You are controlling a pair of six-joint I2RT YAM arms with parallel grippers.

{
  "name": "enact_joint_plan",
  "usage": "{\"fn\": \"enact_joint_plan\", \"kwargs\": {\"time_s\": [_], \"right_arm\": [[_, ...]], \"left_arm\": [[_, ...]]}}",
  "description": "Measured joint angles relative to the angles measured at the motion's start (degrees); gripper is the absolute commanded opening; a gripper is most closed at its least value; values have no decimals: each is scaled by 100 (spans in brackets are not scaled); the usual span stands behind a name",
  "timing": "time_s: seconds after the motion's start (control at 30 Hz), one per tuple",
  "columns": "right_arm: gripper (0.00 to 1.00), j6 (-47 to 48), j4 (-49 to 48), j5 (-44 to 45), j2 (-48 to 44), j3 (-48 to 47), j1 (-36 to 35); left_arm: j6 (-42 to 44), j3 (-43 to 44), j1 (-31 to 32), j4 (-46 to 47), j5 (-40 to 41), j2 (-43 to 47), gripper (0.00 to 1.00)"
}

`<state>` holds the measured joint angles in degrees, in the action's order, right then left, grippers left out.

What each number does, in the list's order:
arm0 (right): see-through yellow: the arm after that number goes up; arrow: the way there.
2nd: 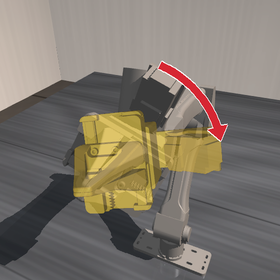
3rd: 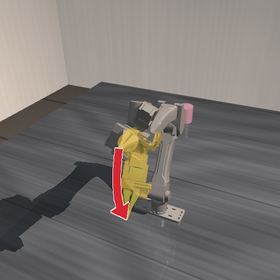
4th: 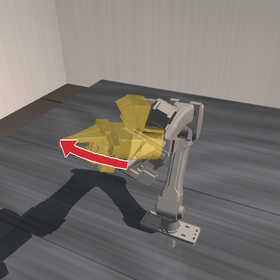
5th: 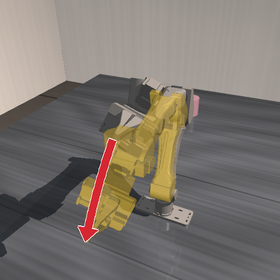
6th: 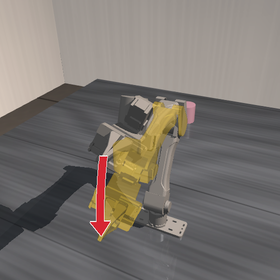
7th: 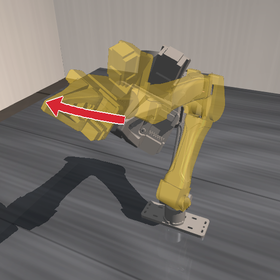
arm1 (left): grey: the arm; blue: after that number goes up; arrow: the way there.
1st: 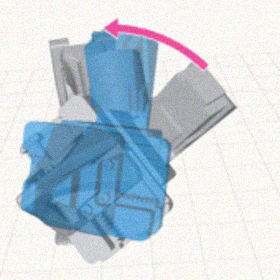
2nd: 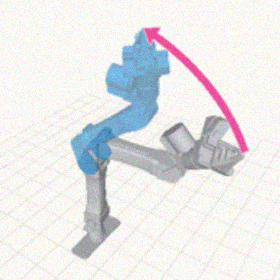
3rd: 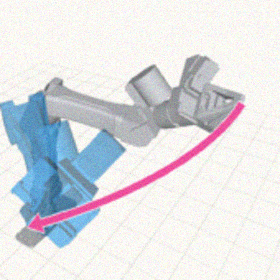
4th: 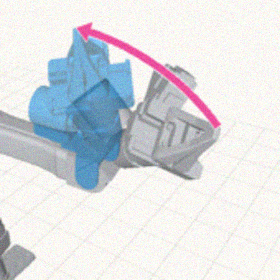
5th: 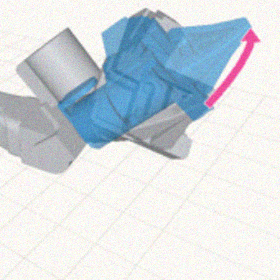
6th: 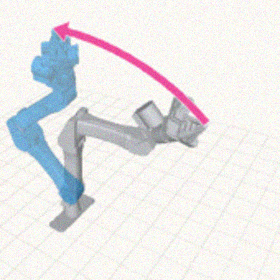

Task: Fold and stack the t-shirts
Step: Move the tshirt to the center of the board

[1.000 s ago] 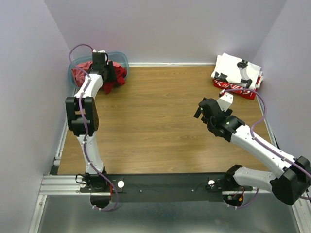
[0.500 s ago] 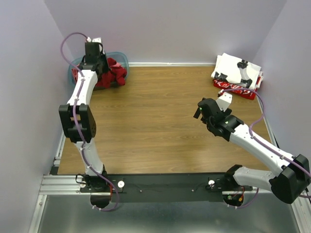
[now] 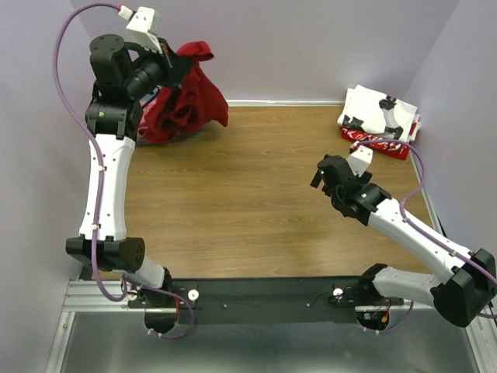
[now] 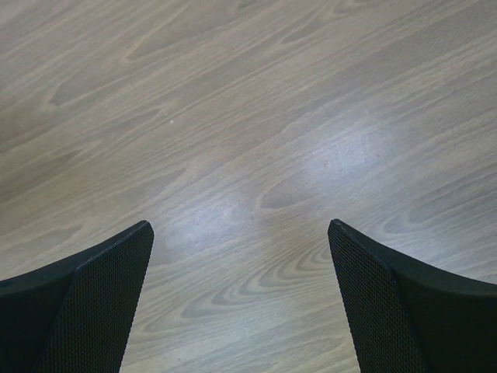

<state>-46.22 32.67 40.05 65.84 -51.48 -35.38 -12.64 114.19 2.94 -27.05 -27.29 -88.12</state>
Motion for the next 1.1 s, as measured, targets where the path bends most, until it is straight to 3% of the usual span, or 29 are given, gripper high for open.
{"fn": "enact_joint_plan", "kwargs": {"time_s": [0.23, 0.33, 0.57, 0.6, 0.63, 0.73, 0.93, 1.1], "right_arm": [[100, 66, -2, 157, -339, -109, 61], [100, 68, 2, 177, -470, -111, 61], [100, 63, 9, 190, -739, -107, 63], [100, 59, 20, 190, -767, -105, 63], [100, 52, 24, 188, -796, -92, 63], [100, -31, 87, 177, -929, 44, 63], [100, -50, 284, -170, -802, 310, 63], [100, -175, 332, -686, -426, 605, 63]], "left_arm": [[-514, -391, 1008, 680, -1554, 476, 0], [-968, -820, 1091, 1322, -1993, 855, 0], [-1484, -2516, 1078, 2562, -2378, 2022, 1], [-1453, -2946, 1073, 2601, -2317, 2175, 10], [-1338, -3270, 1060, 2538, -2214, 2269, 39], [-973, -4054, 990, 2188, -1484, 2347, 77], [-610, -4752, 726, 979, 1515, 1215, 87], [-723, -5298, 793, 603, 2371, 1117, 87]]}}
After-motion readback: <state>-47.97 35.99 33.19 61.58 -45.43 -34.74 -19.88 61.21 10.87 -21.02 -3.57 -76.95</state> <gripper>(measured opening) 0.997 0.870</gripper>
